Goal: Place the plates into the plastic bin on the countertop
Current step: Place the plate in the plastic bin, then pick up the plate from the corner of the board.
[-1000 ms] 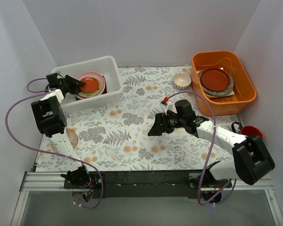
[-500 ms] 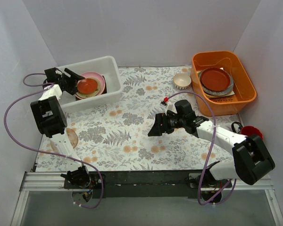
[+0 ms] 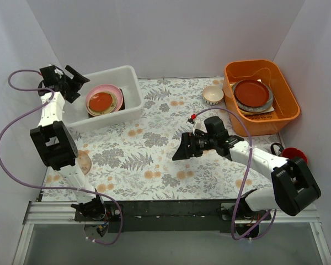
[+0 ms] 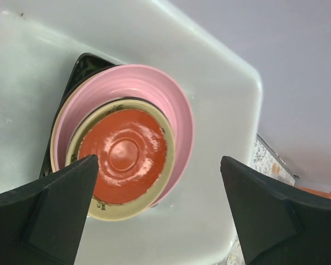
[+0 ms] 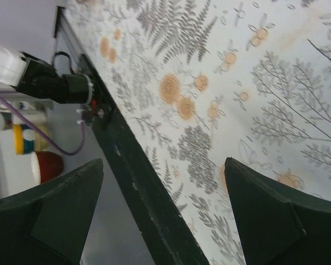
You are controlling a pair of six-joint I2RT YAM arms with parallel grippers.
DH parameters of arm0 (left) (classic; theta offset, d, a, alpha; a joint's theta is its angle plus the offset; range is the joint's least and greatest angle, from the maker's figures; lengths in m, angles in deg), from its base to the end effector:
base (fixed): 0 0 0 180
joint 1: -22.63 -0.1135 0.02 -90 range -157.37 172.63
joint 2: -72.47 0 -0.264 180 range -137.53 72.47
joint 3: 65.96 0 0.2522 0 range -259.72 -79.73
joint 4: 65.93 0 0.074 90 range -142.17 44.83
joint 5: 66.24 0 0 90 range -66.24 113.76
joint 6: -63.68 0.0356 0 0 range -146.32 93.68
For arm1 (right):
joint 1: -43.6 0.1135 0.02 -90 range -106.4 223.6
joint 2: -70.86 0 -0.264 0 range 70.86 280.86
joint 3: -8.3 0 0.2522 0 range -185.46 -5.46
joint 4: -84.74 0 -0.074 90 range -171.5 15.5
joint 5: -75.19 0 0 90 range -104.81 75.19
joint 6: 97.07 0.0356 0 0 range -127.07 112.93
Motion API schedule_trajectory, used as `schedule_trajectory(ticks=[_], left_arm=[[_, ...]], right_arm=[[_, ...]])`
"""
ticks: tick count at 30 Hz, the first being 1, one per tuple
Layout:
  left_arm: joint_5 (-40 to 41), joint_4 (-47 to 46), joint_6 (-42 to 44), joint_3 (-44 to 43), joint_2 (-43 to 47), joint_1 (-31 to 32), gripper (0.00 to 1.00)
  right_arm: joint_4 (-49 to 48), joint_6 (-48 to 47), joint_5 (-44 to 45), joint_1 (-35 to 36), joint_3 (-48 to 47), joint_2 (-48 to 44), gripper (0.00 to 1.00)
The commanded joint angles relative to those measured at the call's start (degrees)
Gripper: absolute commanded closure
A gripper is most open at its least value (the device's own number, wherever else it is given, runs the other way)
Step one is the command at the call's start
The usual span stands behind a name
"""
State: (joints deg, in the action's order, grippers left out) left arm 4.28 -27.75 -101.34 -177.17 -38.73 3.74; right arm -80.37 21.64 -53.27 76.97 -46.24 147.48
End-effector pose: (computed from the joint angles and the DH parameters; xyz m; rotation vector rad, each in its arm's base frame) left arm 0.4317 0.1352 0.2932 -1.5791 1.7422 -0.8906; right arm 0.2167 0.1692 0.2143 -0.5042 2.3316 1.3070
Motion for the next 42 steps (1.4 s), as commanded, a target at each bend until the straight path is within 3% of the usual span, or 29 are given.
schedule_trajectory(ticks=[1, 2, 3, 5, 7, 9, 13, 17, 22, 26, 30, 34, 37, 42], left_arm=[[-0.5, 1.2, 2.1, -0.6, 9.4, 0.0, 0.05], [-1.1, 0.7, 1.6, 0.0, 11.5, 0.0, 0.03], [-1.5, 0.6, 1.4, 1.1, 12.7, 0.0, 0.02], [-3.0, 0.3, 0.9, 2.5, 16.6, 0.1, 0.02], [-3.8, 0.1, 0.4, 6.3, 19.3, 0.0, 0.02], [-3.6, 0.2, 0.7, 10.7, 23.2, 0.1, 0.02], [-1.6, 1.5, 1.4, 19.4, 30.2, 0.1, 0.02], [-1.1, -1.7, 0.1, 29.0, 38.7, -0.1, 0.02], [-4.2, -7.3, -5.3, 38.7, 49.8, -0.2, 0.02], [-11.4, -10.8, -6.9, 43.0, 52.7, -0.4, 0.02], [-13.1, -10.3, -8.6, 45.8, 53.9, -0.8, 0.02], [-11.1, -11.0, -9.4, 48.1, 57.6, -1.1, 0.02], [-8.7, -6.3, -8.7, 47.1, 58.0, -1.2, 0.02], [3.7, 2.6, -5.2, 45.3, 59.3, -1.1, 0.02]], right_arm=[[-15.4, 9.8, -10.8, -1.5, 2.9, 0.2, 0.02], [-20.5, 17.6, -13.2, -2.0, 4.7, 0.6, 0.02], [-34.6, 23.2, -15.3, -2.9, 9.3, 2.1, 0.02], [-50.0, 37.9, -19.5, -3.5, 13.8, 5.7, 0.02], [-56.7, 41.1, -19.0, -3.7, 16.6, 7.2, 0.02], [-50.8, 35.1, -17.9, -3.5, 15.2, 6.2, 0.02], [-10.4, 11.7, -6.6, -3.4, 4.4, 0.0, 0.02], [7.3, -0.8, 5.1, -3.2, -4.7, -5.3, 0.02], [10.6, -3.7, 13.0, -3.2, -6.5, -9.6, 0.02], [8.3, -2.4, 11.8, -3.7, -4.3, -11.1, 0.02], [7.0, -2.1, 8.2, -5.8, -2.3, -11.4, 0.02], [6.3, -1.6, 8.1, -8.5, -1.0, -13.9, 0.02], [8.9, -3.6, 8.8, -9.5, -1.9, -13.9, 0.02], [9.7, -4.4, 8.9, -9.7, -1.8, -13.3, 0.02]])
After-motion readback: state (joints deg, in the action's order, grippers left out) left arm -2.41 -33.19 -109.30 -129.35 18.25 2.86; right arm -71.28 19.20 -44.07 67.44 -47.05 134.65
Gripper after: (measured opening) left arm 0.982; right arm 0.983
